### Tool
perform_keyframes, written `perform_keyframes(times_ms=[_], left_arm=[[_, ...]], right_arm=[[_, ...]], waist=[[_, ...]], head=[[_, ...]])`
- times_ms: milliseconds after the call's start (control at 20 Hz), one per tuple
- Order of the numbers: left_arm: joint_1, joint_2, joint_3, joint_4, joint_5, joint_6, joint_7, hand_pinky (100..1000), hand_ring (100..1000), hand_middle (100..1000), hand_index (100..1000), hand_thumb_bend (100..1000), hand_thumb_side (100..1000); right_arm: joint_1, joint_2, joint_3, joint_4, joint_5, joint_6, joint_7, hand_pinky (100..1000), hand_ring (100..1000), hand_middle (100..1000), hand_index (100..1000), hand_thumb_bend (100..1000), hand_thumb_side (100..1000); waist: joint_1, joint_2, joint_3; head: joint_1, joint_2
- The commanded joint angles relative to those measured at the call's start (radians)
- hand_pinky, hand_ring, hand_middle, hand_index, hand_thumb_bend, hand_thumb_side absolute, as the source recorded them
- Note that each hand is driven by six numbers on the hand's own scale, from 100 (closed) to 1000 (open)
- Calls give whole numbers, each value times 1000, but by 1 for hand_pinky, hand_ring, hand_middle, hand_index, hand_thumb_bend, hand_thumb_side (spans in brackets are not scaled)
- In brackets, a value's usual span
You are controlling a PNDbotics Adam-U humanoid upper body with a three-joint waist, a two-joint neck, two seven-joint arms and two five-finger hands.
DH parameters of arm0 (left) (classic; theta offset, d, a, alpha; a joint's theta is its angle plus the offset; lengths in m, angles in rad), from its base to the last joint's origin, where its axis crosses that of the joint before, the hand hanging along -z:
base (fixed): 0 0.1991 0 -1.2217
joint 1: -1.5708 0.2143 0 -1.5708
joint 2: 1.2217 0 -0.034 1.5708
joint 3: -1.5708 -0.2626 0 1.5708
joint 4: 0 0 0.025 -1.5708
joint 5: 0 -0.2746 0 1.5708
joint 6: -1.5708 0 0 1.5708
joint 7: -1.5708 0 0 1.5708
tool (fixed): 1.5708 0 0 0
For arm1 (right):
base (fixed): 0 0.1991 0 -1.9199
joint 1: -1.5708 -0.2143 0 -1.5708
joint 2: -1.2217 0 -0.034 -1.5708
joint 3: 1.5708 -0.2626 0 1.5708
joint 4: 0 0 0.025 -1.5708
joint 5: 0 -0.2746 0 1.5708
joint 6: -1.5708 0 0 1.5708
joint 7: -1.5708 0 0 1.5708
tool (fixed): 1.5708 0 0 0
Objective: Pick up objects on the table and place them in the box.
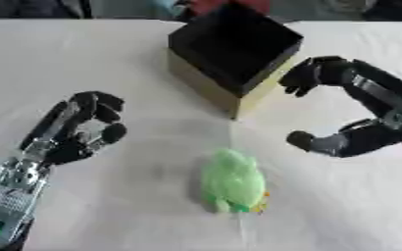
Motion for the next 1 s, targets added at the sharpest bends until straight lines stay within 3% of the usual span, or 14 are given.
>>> perform_keyframes(times_ms=[50,650,1000], left_arm=[[-8,16,-4,-8,2,-1,-8,668,632,621,732,836,749],[-12,17,-16,3,3,-1,-26,671,636,625,735,818,767],[-17,14,-26,7,3,-2,-37,671,637,625,737,807,773]], right_arm=[[-27,-23,14,-16,6,-4,53,694,750,776,811,452,329],[-105,19,110,52,27,-14,215,714,781,808,837,456,341],[-135,72,145,127,97,-29,240,713,780,808,837,449,328]], waist=[[0,-23,2],[-3,-35,7],[-3,-32,8]], head=[[3,14],[0,40],[-8,40]])
